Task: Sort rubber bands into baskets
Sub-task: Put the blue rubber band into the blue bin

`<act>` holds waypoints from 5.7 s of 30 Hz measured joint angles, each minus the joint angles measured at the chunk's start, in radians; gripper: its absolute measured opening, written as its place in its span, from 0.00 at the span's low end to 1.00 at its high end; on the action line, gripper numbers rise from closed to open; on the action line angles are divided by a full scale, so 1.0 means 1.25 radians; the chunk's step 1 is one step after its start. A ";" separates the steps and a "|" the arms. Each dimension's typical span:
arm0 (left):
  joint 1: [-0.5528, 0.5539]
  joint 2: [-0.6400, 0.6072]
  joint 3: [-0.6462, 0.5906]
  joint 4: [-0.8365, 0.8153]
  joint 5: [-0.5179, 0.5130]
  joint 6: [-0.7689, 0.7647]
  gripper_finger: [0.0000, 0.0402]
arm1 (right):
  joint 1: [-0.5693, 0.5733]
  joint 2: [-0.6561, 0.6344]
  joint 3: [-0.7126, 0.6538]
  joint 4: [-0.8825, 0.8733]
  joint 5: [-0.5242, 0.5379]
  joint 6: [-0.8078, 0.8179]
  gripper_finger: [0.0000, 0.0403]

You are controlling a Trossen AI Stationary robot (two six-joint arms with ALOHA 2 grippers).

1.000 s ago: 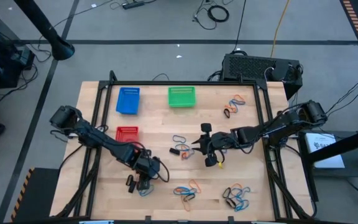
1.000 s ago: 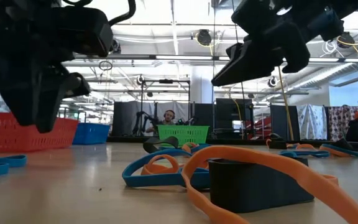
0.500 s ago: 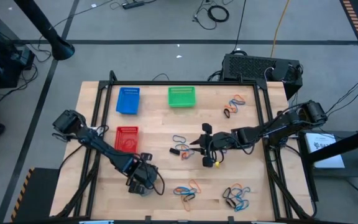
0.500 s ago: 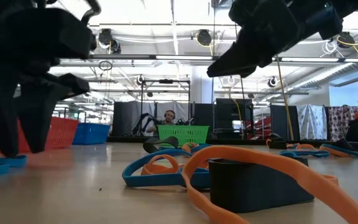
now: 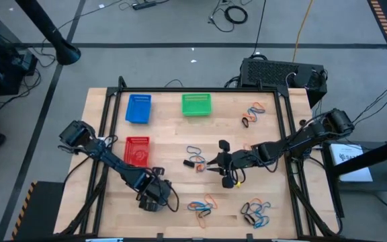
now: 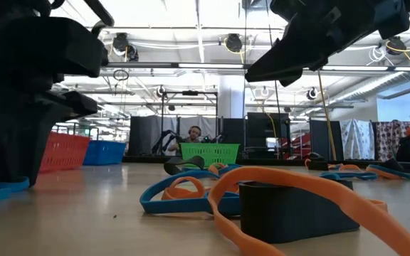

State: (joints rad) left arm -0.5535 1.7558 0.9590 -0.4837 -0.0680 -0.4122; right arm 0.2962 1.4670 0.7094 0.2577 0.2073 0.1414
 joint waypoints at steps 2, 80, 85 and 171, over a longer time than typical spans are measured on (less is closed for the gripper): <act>0.002 -0.009 0.010 0.000 -0.031 0.000 0.03 | 0.000 0.000 0.000 0.000 0.000 -0.006 0.23; 1.008 -0.289 0.037 -0.317 -0.276 0.358 0.26 | -0.116 0.000 0.000 -0.462 0.061 0.215 0.23; 0.978 -0.298 0.037 -0.288 -0.073 0.363 0.26 | -0.112 0.000 0.000 -0.463 0.011 0.274 0.23; 0.367 -0.058 -0.238 0.948 -0.061 0.310 0.26 | -0.113 0.164 0.000 0.180 0.066 -0.003 0.00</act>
State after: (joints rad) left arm -0.0948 1.6839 0.6609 0.7010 -0.1444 -0.0248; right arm 0.1555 1.6714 0.7088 0.4828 0.2893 0.1375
